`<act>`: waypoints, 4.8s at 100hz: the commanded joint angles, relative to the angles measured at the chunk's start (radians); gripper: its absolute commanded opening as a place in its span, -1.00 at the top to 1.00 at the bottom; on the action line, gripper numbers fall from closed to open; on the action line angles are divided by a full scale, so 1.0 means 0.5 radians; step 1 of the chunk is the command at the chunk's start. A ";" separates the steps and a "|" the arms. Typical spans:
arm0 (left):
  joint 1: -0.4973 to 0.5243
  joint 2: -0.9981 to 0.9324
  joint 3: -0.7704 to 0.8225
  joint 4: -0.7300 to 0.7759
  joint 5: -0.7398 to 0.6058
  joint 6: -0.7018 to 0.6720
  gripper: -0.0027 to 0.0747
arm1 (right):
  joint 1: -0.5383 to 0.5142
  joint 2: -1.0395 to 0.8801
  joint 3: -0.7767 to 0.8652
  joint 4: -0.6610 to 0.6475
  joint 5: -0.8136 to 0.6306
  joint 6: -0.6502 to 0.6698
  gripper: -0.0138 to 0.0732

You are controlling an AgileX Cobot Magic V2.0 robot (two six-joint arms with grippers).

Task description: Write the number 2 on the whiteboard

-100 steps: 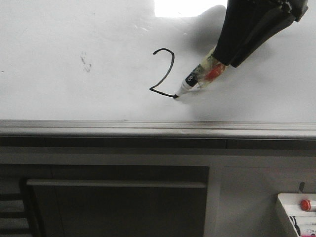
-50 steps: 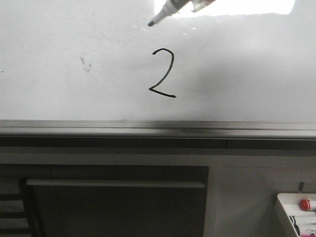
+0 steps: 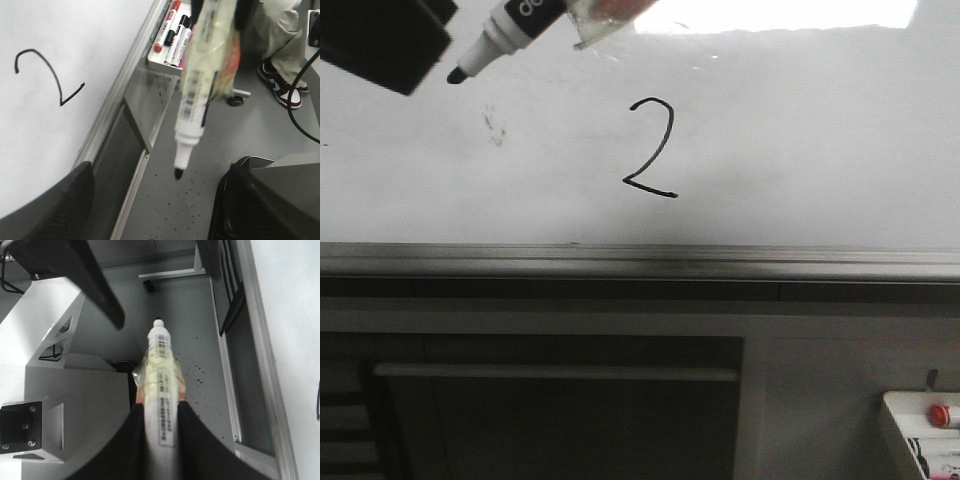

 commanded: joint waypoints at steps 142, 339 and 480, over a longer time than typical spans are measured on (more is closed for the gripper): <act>0.018 0.165 -0.142 -0.034 -0.218 -0.123 0.72 | -0.005 -0.143 -0.161 -0.456 -0.039 0.388 -0.04; 0.711 0.067 0.497 -0.422 -1.152 -0.365 -0.11 | -0.085 -0.721 0.239 -1.326 -0.286 1.934 -0.03; 0.773 -1.581 1.225 0.799 -1.056 -2.055 0.98 | -0.640 -2.011 1.358 -1.387 -0.578 2.180 0.85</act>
